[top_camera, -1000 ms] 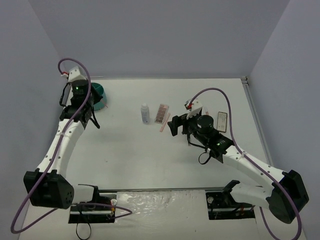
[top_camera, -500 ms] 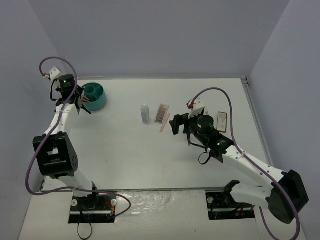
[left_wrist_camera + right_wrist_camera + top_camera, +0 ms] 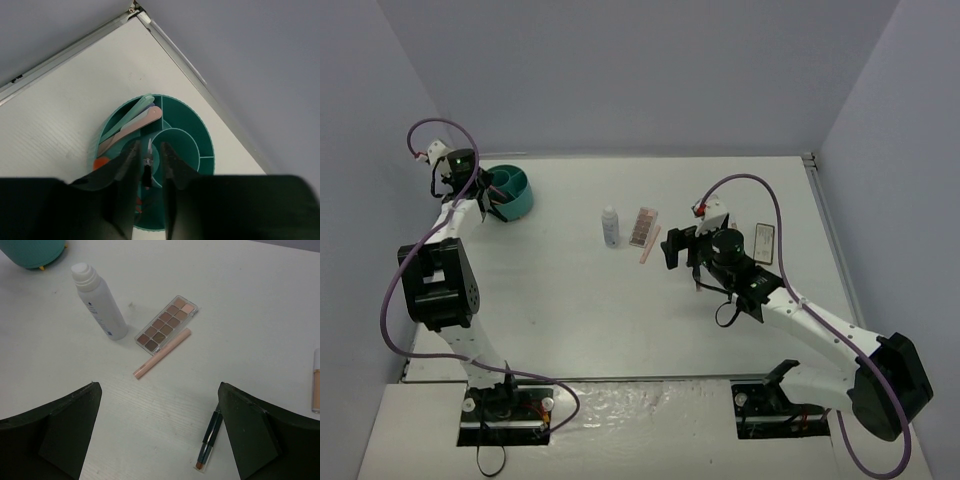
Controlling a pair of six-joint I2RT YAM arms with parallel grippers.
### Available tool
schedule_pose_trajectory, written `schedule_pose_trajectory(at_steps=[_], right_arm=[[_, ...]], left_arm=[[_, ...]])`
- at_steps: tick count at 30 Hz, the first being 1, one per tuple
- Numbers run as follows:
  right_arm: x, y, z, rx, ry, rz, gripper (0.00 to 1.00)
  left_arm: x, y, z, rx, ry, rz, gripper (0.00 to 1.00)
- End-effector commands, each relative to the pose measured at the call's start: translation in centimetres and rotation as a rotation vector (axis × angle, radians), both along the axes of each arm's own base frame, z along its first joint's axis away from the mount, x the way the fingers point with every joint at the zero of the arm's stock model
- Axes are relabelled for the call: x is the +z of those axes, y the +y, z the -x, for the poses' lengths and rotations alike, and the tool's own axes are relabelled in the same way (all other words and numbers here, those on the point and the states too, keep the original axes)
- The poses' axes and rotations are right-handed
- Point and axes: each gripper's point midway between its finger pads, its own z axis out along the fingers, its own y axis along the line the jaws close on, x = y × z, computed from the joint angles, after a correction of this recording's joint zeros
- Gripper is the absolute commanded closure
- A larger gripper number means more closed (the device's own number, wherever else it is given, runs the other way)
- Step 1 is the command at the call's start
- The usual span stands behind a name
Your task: Organize the makeup
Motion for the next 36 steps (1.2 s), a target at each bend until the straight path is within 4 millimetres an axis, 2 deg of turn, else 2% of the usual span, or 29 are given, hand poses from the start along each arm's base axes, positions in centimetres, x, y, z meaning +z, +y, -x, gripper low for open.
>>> schedule_pose_trajectory(at_steps=[1, 5, 9, 11, 14, 16, 18, 23, 24, 27, 29, 32, 33, 36], right_arm=[[2.4, -0.1, -1.1, -0.029, -0.071, -0.039, 0.0], [2.4, -0.1, -1.1, -0.026, -0.071, -0.041, 0.0], [2.8, -0.4, -1.0, -0.039, -0.075, -0.047, 0.0], [3.1, -1.2, -1.4, -0.088, -0.074, -0.048, 0.0], [3.0, -3.3, -1.9, -0.201, -0.045, -0.036, 0.0], [2.0, -5.1, -2.1, -0.28, 0.002, -0.013, 0.0], [0.8, -7.8, -2.2, -0.386, 0.074, -0.007, 0.0], [-3.2, -15.0, -1.7, -0.617, 0.276, -0.054, 0.0], [-3.9, -15.6, -1.5, -0.634, 0.303, -0.051, 0.0], [-6.5, -19.0, -0.3, -0.741, 0.405, -0.015, 0.0], [-7.7, -20.8, -0.2, -0.796, 0.449, -0.031, 0.0], [-9.5, -22.2, 0.0, -0.833, 0.517, -0.052, 0.0], [-9.9, -22.4, 0.0, -0.838, 0.534, -0.05, 0.0], [-11.2, -22.9, -0.2, -0.852, 0.579, -0.034, 0.0]], left_arm=[[6.0, 0.8, -0.9, 0.027, -0.169, -0.01, 0.73], [5.8, 0.8, -0.3, 0.04, -0.152, -0.011, 0.51], [5.9, 1.0, 0.1, 0.046, -0.139, -0.015, 0.41], [6.1, 1.0, 0.5, 0.048, -0.13, -0.017, 0.37], [7.6, 0.8, 1.6, 0.044, -0.132, -0.028, 0.29], [9.4, 0.5, 2.6, 0.036, -0.147, -0.038, 0.25], [11.5, -0.2, 3.8, 0.001, -0.151, -0.064, 0.16], [15.7, -4.4, 7.5, -0.185, -0.121, -0.114, 0.06], [16.1, -5.4, 8.3, -0.224, -0.11, -0.128, 0.05], [16.6, -8.2, 10.8, -0.338, -0.059, -0.181, 0.04], [16.3, -10.4, 13.1, -0.422, -0.011, -0.185, 0.04], [15.3, -14.2, 16.6, -0.591, 0.032, -0.168, 0.04], [14.4, -16.0, 17.8, -0.665, 0.055, -0.158, 0.04], [11.6, -18.1, 20.6, -0.782, 0.125, -0.163, 0.03]])
